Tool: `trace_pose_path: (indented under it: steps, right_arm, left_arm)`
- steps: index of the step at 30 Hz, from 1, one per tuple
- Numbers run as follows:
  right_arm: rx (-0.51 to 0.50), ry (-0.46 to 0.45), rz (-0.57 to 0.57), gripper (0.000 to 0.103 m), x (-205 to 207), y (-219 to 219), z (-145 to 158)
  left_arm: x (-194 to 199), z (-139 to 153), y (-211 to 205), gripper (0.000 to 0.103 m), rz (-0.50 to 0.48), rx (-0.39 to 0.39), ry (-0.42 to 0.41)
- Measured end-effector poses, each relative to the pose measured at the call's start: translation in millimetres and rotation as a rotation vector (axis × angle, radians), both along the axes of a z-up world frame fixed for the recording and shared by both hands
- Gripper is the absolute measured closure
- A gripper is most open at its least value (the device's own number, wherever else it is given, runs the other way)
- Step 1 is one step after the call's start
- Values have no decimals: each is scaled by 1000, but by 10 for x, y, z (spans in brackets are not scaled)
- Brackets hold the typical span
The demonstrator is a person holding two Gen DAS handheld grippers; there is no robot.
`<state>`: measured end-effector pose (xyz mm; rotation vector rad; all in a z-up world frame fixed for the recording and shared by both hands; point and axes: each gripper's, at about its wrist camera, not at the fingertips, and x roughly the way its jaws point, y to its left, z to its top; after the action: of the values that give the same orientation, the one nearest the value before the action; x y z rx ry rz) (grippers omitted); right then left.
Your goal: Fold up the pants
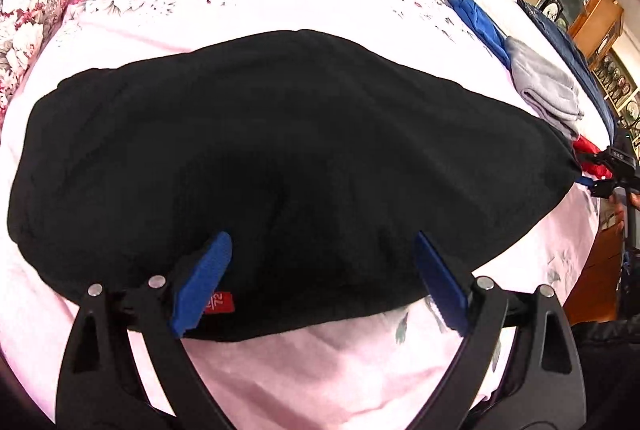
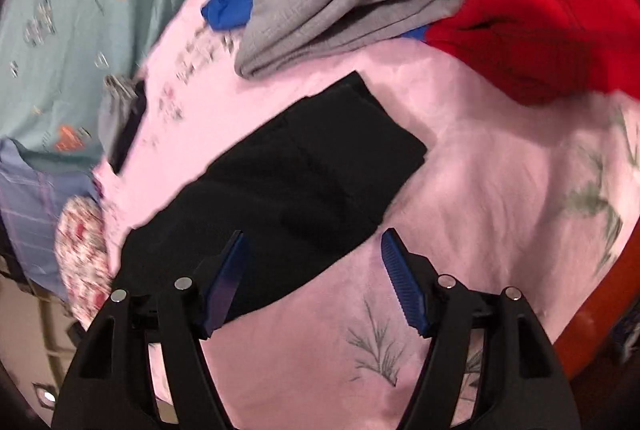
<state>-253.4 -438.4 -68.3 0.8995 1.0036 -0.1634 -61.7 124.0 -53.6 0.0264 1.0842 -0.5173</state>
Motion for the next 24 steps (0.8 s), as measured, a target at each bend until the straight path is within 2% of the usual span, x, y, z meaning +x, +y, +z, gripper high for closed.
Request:
trace_pose_path:
  steps: [2, 4, 7, 9, 12, 15, 17, 19, 21, 22, 23, 24]
  right_arm:
    - [61, 5, 5, 31, 107, 20, -62]
    - [65, 2, -5, 24, 126, 16, -77]
    - [162, -33, -105, 24, 89, -51, -146]
    - [225, -49, -170, 26, -80, -64, -184]
    - [147, -7, -131, 26, -137, 92, -84]
    - [92, 26, -122, 25, 40, 125, -55]
    - [89, 17, -151, 24, 134, 60, -89]
    - [134, -21, -210, 24, 149, -17, -145]
    - [182, -84, -265, 30, 35, -56, -196]
    - [182, -106, -269, 42, -16, -53, -207]
    - [192, -131, -279, 58, -67, -45, -236]
    - [224, -163, -294, 65, -142, -47, -302]
  left_arm:
    - [28, 3, -11, 10, -9, 0, -1]
    - [43, 27, -29, 10, -25, -2, -5]
    - [15, 82, -53, 10, -50, -9, -26]
    - [32, 116, -73, 10, -62, -18, -39]
    - [74, 142, -124, 10, -81, -49, -40]
    - [43, 165, -169, 10, -110, -50, -56]
    - [6, 181, -157, 10, -124, -37, -71]
    - [-3, 197, -100, 10, -126, -33, -82]
    - [39, 203, -41, 10, -114, -42, -78]
    - [70, 203, -23, 10, -107, -49, -72]
    - [113, 198, -11, 10, -98, -57, -60]
    - [139, 193, -8, 10, -93, -62, -52]
